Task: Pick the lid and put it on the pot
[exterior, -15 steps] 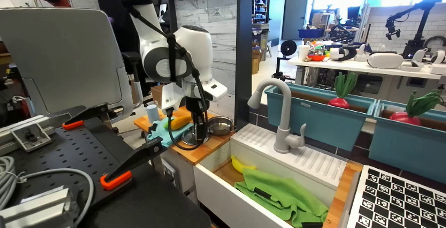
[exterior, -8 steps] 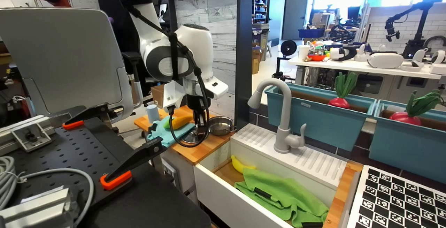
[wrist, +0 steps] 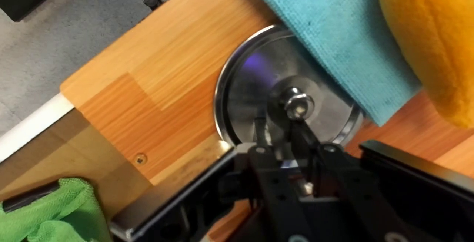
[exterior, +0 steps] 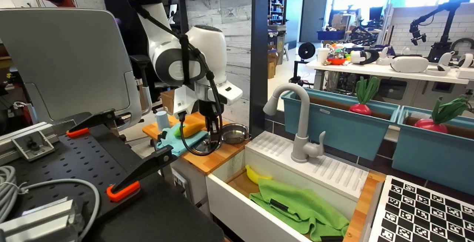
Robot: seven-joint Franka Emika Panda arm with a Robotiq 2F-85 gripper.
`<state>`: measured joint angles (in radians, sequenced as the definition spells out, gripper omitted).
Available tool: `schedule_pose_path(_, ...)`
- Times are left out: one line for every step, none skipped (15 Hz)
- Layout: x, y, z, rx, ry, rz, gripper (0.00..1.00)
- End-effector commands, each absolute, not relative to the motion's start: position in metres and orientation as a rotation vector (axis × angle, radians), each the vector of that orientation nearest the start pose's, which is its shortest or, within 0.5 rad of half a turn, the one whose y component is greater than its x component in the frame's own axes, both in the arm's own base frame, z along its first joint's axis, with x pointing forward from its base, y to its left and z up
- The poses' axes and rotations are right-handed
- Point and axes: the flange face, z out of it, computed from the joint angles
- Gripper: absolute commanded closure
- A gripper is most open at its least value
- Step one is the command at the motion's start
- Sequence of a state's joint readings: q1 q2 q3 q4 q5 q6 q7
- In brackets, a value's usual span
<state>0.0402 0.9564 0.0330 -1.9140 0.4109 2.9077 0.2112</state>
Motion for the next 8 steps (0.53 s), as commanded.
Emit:
schedule_pose_path(0.5756,0.0236,-0.0056,-2.909,0.792,-0.031,0.45)
schedule_pose_path(0.5751,0.0243,-0.0044,-2.910,0.790,-0.041,0.38)
schedule_pose_path(0.5751,0.0253,-0.0035,-2.910,0.786,-0.047,0.30)
schedule_pose_path(0.5751,0.0259,-0.0038,-2.911,0.783,-0.043,0.23)
schedule_pose_path(0.5755,0.0267,-0.0049,-2.915,0.779,-0.036,0.15)
schedule_pose_path(0.5754,0.0272,-0.0054,-2.918,0.774,-0.033,0.08)
schedule_pose_path(0.5753,0.0281,-0.0056,-2.920,0.768,-0.033,0.02)
schedule_pose_path(0.5750,0.0291,-0.0054,-2.923,0.762,-0.035,0.00)
